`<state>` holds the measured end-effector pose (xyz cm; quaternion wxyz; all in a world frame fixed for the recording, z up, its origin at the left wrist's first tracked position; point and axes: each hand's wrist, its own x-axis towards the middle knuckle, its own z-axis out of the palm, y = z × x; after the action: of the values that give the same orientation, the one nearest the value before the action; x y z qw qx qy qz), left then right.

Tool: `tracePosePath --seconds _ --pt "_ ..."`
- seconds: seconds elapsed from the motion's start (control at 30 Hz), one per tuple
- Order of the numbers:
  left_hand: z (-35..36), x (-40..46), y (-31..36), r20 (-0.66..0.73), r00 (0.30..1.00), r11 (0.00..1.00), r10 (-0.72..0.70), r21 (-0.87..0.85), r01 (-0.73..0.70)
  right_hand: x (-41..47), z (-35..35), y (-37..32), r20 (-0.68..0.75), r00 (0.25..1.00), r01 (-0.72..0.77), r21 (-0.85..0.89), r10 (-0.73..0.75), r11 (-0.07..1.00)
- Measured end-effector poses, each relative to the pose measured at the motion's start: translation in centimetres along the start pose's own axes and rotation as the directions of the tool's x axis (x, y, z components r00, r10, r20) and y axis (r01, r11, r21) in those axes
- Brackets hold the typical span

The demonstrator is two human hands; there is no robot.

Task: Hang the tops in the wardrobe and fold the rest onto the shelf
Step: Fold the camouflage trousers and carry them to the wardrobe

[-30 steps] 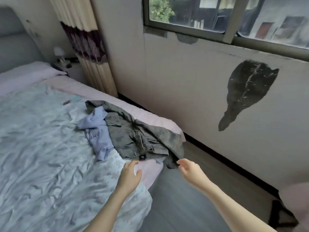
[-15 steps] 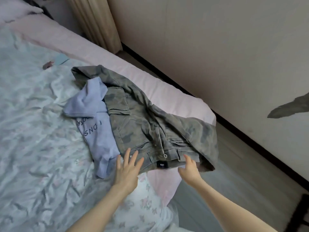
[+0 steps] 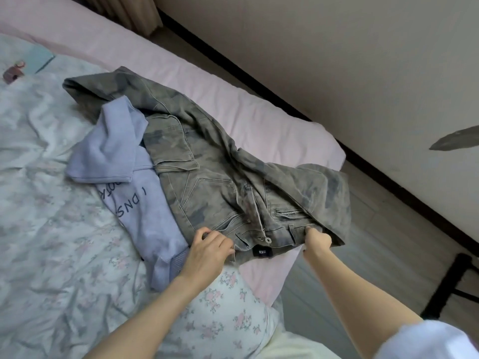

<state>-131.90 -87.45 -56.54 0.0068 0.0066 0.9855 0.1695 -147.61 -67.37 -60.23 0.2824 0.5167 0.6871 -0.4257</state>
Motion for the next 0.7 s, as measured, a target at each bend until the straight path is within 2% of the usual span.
tracePosePath --seconds 0.03,0.1,0.2,0.27,0.37,0.47,0.6,0.7 --pt "-0.4 0.2 0.5 -0.017 0.999 0.999 -0.04 -0.027 0.039 -0.1 -0.2 -0.1 -0.032 0.999 0.025 -0.038 -0.026 0.999" --pt "-1.8 0.7 1.9 -0.031 0.993 0.991 -0.114 -0.075 0.112 -0.8 -1.2 -0.7 -0.085 0.985 0.122 -0.249 -0.147 0.961" --pt "-3.4 1.4 3.5 -0.051 0.964 0.959 -0.26 -0.127 0.252 -2.2 -3.1 -1.9 -0.037 0.937 0.271 -0.546 -0.347 0.792" --pt "-4.7 2.0 4.6 -0.104 0.925 0.925 -0.364 -0.153 0.347 -3.0 -4.7 -2.4 0.015 0.895 0.366 -0.595 -0.445 0.715" --pt "-7.2 2.8 6.3 -0.205 0.846 0.867 -0.493 -0.199 0.457 -5.0 -7.1 -2.7 0.055 0.828 0.501 -0.52 -0.558 0.692" --pt "-9.7 3.2 8.9 -0.264 0.806 0.843 -0.531 -0.268 0.467 -6.9 -10.1 -2.5 0.098 0.772 0.617 -0.356 -0.628 0.702" --pt "-12.5 1.7 14.3 -0.342 0.82 0.881 -0.459 -0.292 0.371 -8.5 -16.3 -0.9 0.15 0.679 0.734 -0.154 -0.719 0.661" --pt "-13.5 -0.9 20.7 -0.401 0.849 0.929 -0.343 -0.275 0.246 -9.4 -22.6 1.0 0.093 0.614 0.789 -0.027 -0.784 0.614"
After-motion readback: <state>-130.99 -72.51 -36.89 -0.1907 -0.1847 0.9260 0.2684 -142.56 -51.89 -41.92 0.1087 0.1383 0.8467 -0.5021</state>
